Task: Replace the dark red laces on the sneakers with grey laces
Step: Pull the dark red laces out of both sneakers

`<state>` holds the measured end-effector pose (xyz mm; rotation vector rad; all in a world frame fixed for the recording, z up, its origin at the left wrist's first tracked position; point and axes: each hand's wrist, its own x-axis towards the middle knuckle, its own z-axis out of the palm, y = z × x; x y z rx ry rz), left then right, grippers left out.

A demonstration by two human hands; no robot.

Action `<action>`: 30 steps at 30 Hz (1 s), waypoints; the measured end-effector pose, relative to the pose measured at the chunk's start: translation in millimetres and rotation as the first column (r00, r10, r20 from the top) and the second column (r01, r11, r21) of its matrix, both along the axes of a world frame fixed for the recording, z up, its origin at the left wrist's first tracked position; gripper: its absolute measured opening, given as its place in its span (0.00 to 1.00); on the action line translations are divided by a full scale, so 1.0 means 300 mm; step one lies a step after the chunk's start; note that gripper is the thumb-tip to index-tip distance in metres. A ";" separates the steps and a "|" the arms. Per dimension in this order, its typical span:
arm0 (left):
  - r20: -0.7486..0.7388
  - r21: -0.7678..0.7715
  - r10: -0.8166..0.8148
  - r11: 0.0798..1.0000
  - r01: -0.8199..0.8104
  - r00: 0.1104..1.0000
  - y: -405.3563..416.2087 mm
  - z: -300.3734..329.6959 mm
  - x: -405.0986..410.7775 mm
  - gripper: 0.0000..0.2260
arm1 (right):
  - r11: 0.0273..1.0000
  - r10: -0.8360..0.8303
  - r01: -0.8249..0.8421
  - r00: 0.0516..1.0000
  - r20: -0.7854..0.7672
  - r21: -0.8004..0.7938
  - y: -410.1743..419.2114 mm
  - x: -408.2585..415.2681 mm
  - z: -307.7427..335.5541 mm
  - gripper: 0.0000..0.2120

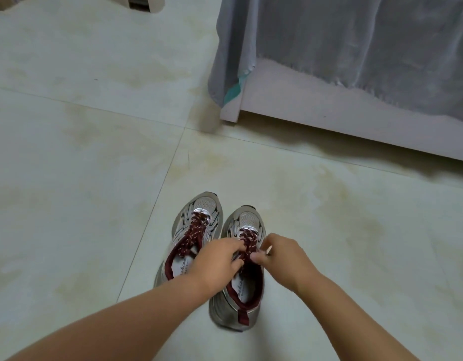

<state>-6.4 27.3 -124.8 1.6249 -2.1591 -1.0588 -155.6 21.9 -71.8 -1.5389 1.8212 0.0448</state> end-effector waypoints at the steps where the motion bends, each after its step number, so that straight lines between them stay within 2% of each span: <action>1: 0.002 -0.002 -0.001 1.000 0.001 1.000 0.004 0.001 0.000 0.16 | 0.997 0.069 -0.071 0.995 -0.068 -0.023 0.009 0.010 -0.006 0.08; 2: 0.000 -0.001 0.001 1.000 -0.001 1.000 0.008 0.000 0.000 0.16 | 0.992 0.104 -0.110 0.988 -0.112 -0.055 0.019 0.019 -0.009 0.07; 4: -0.003 0.006 0.000 1.000 0.000 1.000 0.018 0.001 0.005 0.17 | 0.988 0.055 -0.072 0.991 -0.124 -0.137 0.023 0.023 -0.002 0.09; 5: -0.001 0.013 -0.005 1.000 0.005 1.000 0.024 0.002 0.009 0.17 | 0.979 -0.029 0.013 0.997 -0.077 -0.205 0.013 0.014 0.013 0.11; 7: 0.002 0.018 -0.012 1.000 0.012 1.000 0.031 0.002 0.016 0.18 | 0.886 -0.258 0.301 0.952 0.165 -0.352 -0.027 -0.021 0.082 0.12; 8: 0.005 0.016 -0.013 1.000 0.013 1.000 0.034 0.002 0.019 0.18 | 0.794 -0.364 0.477 0.870 0.333 -0.377 -0.049 -0.045 0.130 0.14; 9: 0.004 0.017 -0.010 1.000 0.010 1.000 0.037 0.004 0.020 0.18 | 0.700 -0.435 0.630 0.749 0.501 -0.335 -0.067 -0.068 0.175 0.14; 10: 0.000 0.021 -0.002 1.000 0.002 1.000 0.040 0.007 0.019 0.18 | 0.645 -0.461 0.732 0.600 0.654 -0.217 -0.077 -0.084 0.210 0.14; 12: -0.004 0.024 0.014 1.000 -0.014 1.000 0.046 0.015 0.014 0.17 | 0.638 -0.491 0.759 0.274 0.827 0.128 -0.078 -0.087 0.228 0.13; 13: -0.008 0.021 0.024 0.999 -0.024 1.000 0.048 0.019 0.011 0.17 | 0.661 -0.532 0.702 0.190 0.825 0.264 -0.070 -0.071 0.212 0.13; 14: -0.017 0.018 0.039 0.999 -0.039 0.999 0.049 0.022 0.008 0.17 | 0.689 -0.577 0.650 0.224 0.785 0.320 -0.061 -0.054 0.175 0.10; 15: -0.031 0.021 0.056 0.998 -0.056 0.998 0.051 0.025 0.006 0.17 | 0.730 -0.602 0.614 0.371 0.707 0.299 -0.048 -0.037 0.127 0.08; 16: -0.046 0.027 0.072 0.997 -0.070 0.996 0.053 0.028 0.004 0.17 | 0.795 -0.569 0.561 0.561 0.600 0.229 -0.031 -0.024 0.071 0.11; 17: -0.061 0.030 0.081 0.996 -0.080 0.995 0.053 0.030 0.002 0.16 | 0.869 -0.480 0.471 0.728 0.490 0.152 -0.014 -0.014 0.021 0.16; 18: -0.072 0.031 0.086 0.996 -0.084 0.994 0.052 0.030 0.000 0.16 | 0.933 -0.352 0.349 0.845 0.402 0.084 0.004 -0.001 -0.018 0.19; 20: -0.082 0.025 0.086 0.996 -0.085 0.993 0.050 0.030 -0.002 0.15 | 0.991 -0.116 0.129 0.962 0.248 -0.034 0.027 0.015 -0.068 0.17; 22: -0.090 0.021 0.086 0.996 -0.084 0.992 0.047 0.025 -0.001 0.13 | 0.991 0.016 -0.002 0.994 0.107 -0.134 0.034 0.021 -0.073 0.11; 24: -0.086 0.017 0.074 0.997 -0.073 0.994 0.046 0.022 0.003 0.12 | 0.967 0.158 -0.177 0.980 -0.119 -0.182 0.026 0.021 -0.055 0.06; 26: -0.077 0.004 0.046 0.999 -0.046 0.996 0.044 0.021 0.009 0.11 | 0.942 0.167 -0.230 0.953 -0.253 -0.244 0.006 0.019 -0.034 0.07; 27: -0.071 -0.005 0.031 0.999 -0.032 0.997 0.042 0.021 0.012 0.11 | 0.943 0.076 -0.137 0.976 -0.205 -0.303 -0.007 0.017 -0.017 0.07; 28: -0.063 -0.012 0.018 1.000 -0.019 0.998 0.043 0.021 0.016 0.10 | 0.941 -0.062 0.039 0.996 -0.059 -0.336 -0.028 0.014 0.011 0.08; 29: -0.051 -0.016 0.007 1.000 -0.008 0.999 0.044 0.022 0.019 0.10 | 0.904 -0.233 0.279 0.957 0.175 -0.324 -0.052 0.008 0.053 0.10; 30: -0.037 -0.020 -0.002 1.000 0.001 0.999 0.047 0.021 0.020 0.10 | 0.817 -0.391 0.526 0.807 0.443 -0.237 -0.081 -0.004 0.100 0.13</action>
